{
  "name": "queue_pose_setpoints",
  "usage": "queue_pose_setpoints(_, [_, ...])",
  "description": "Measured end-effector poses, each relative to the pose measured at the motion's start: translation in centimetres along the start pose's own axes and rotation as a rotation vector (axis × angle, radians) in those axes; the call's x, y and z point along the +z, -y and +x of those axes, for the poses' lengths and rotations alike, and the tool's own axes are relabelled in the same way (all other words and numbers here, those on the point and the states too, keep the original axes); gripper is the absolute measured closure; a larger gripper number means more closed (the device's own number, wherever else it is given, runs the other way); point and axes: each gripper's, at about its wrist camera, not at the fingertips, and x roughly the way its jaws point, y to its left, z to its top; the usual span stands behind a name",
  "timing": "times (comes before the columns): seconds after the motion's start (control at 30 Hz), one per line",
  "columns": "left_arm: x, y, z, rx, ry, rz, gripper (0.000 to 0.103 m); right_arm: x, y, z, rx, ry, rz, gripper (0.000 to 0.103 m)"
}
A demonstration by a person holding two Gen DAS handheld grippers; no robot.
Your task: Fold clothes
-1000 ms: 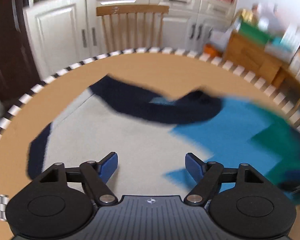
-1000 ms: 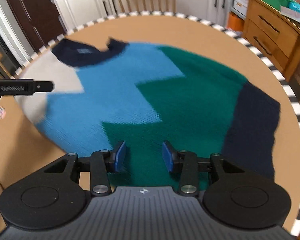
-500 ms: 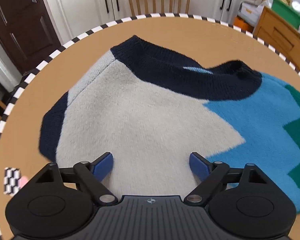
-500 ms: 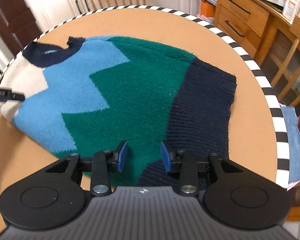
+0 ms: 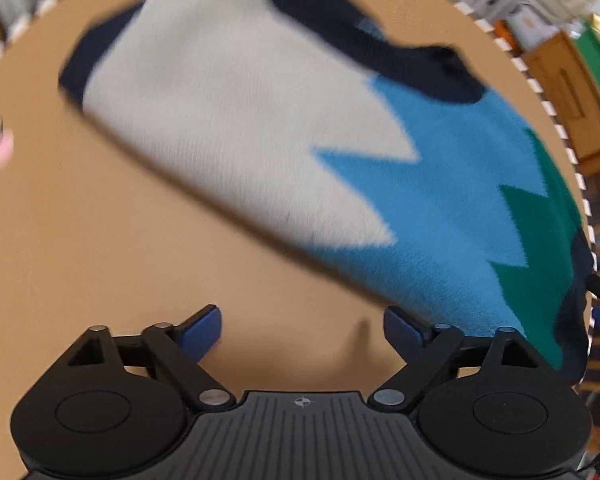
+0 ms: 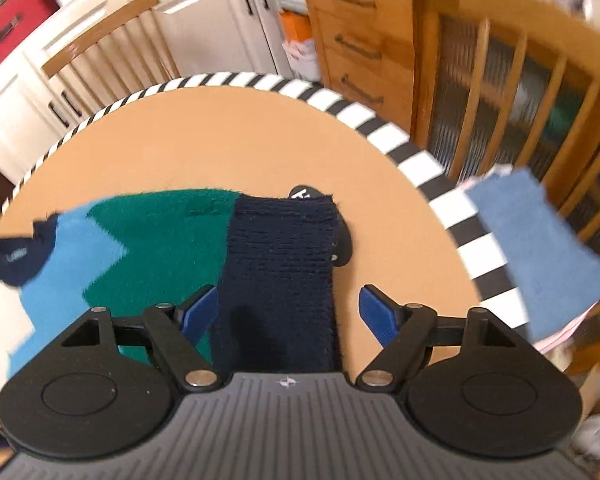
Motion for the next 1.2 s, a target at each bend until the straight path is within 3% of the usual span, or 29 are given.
queue_pose_setpoints(0.07, [0.0, 0.9, -0.1, 0.029, 0.035, 0.042, 0.031, 0.0, -0.3, 1.2, 0.000, -0.039, -0.019, 0.039])
queue_pose_setpoints(0.17, [0.2, 1.7, -0.1, 0.050, 0.063, 0.054, 0.037, -0.5, -1.2, 2.4, -0.037, -0.058, -0.085, 0.055])
queue_pose_setpoints(0.23, [0.2, 2.2, -0.1, 0.047, 0.081, 0.061, 0.060, -0.6, -1.6, 2.4, -0.054, -0.072, -0.127, 0.067])
queue_pose_setpoints(0.27, [0.1, 2.3, -0.1, 0.030, 0.075, 0.056, 0.082, -0.6, -1.7, 2.4, -0.049, -0.081, -0.134, 0.070])
queue_pose_setpoints(0.3, [0.2, 2.4, 0.0, 0.020, 0.070, 0.057, 0.097, -0.5, -1.8, 2.4, -0.045, -0.091, -0.141, 0.073])
queue_pose_setpoints(0.5, [0.5, 2.4, 0.1, 0.017, 0.058, 0.071, 0.101, -0.9, -2.6, 2.0, -0.064, -0.123, -0.232, 0.078])
queue_pose_setpoints(0.73, [1.9, 1.1, -0.7, 0.059, 0.079, 0.080, 0.102, -2.4, -2.8, 0.8, -0.044, -0.155, -0.249, 0.078])
queue_pose_setpoints(0.97, [4.1, -0.3, -1.4, 0.132, 0.103, 0.169, 0.102, -7.3, -4.9, -1.8, 0.008, -0.237, -0.312, 0.078])
queue_pose_setpoints(1.2, [7.0, -1.7, -1.8, 0.177, 0.117, 0.283, 0.103, -15.0, -9.4, -4.8, 0.131, -0.356, -0.304, 0.078])
